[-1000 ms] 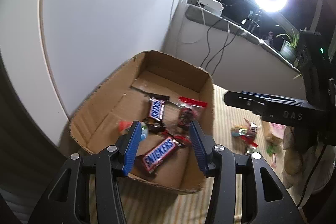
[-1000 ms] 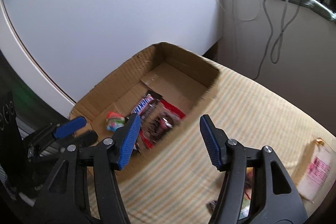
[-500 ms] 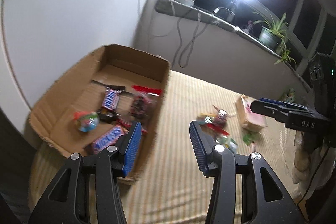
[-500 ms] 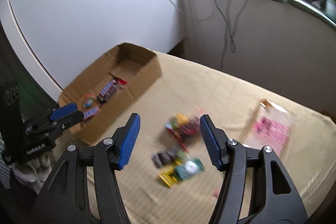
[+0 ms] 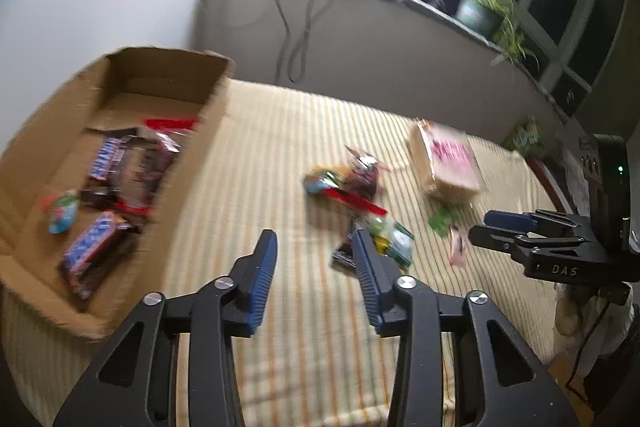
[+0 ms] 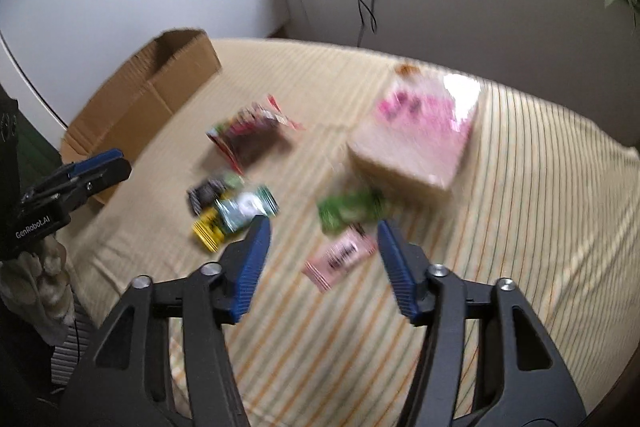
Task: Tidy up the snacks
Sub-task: 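Grasp a black candy packet with the left gripper while the right grasps a pink packet, then carry both packets into the cardboard box and open both grippers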
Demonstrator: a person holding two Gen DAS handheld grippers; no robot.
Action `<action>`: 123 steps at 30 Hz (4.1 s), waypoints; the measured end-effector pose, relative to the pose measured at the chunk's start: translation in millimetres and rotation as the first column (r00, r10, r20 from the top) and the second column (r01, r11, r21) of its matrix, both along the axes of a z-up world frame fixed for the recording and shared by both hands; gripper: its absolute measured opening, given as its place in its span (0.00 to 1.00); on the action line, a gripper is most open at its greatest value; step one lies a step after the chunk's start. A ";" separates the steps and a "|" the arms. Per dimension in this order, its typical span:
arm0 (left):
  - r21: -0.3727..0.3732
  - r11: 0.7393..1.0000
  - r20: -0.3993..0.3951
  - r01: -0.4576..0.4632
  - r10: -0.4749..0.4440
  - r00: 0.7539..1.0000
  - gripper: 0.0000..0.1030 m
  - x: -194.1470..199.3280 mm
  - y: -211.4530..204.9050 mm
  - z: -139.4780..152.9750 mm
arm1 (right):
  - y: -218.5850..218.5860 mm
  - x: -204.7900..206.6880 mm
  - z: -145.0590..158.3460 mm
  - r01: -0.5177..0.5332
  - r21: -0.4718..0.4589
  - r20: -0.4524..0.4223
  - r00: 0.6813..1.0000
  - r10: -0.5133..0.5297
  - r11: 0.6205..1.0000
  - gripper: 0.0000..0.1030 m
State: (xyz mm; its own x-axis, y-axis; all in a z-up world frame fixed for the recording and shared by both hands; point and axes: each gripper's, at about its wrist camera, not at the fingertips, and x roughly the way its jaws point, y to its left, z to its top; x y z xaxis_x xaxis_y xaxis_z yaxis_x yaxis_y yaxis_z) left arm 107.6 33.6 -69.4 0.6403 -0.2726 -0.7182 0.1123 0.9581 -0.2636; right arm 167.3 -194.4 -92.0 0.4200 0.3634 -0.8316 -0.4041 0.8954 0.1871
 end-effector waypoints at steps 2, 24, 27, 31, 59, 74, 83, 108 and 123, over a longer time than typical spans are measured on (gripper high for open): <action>0.015 0.999 -0.015 0.030 -0.029 0.999 0.32 5.0 -9.4 -5.1 | -2.5 -1.1 -7.5 0.008 -0.001 -0.021 1.000 -0.008 1.000 0.47; 0.163 0.965 -0.091 0.204 -0.191 0.977 0.32 34.2 -47.4 -34.2 | 24.0 14.4 -31.7 0.055 -0.071 -0.046 0.997 -0.058 0.996 0.40; 0.180 0.959 -0.091 0.221 -0.207 0.974 0.32 34.4 -51.8 -33.5 | 32.6 15.3 -33.4 0.047 -0.115 -0.022 0.999 -0.049 0.992 0.40; 0.188 0.958 -0.084 0.218 -0.205 0.975 0.24 33.5 -51.3 -34.3 | 40.8 12.3 -34.3 0.023 -0.174 0.006 1.000 -0.022 0.984 0.37; 0.099 0.989 -0.064 0.109 -0.103 0.993 0.03 12.8 -15.9 -24.6 | 4.3 -14.1 -14.3 0.041 -0.104 0.042 0.998 -0.037 0.994 0.19; 0.145 0.977 -0.107 0.157 -0.142 0.984 0.24 19.3 -28.5 -33.6 | 8.9 -15.5 -15.3 0.028 -0.099 0.042 0.999 -0.024 0.995 0.19; 0.118 0.988 -0.056 0.097 -0.091 0.994 0.22 6.2 -10.5 -16.9 | 21.1 -14.1 3.5 0.003 -0.075 0.082 0.997 0.003 0.997 0.19; 0.126 0.980 0.098 -0.156 0.144 0.985 0.22 -8.0 105.3 41.7 | 194.7 45.2 71.6 -0.261 -0.037 0.233 0.936 0.262 0.965 0.19; 0.134 0.971 0.075 -0.199 0.190 0.979 0.22 -3.4 131.2 31.4 | 275.5 93.5 46.9 -0.336 -0.015 0.162 0.929 0.334 0.942 0.19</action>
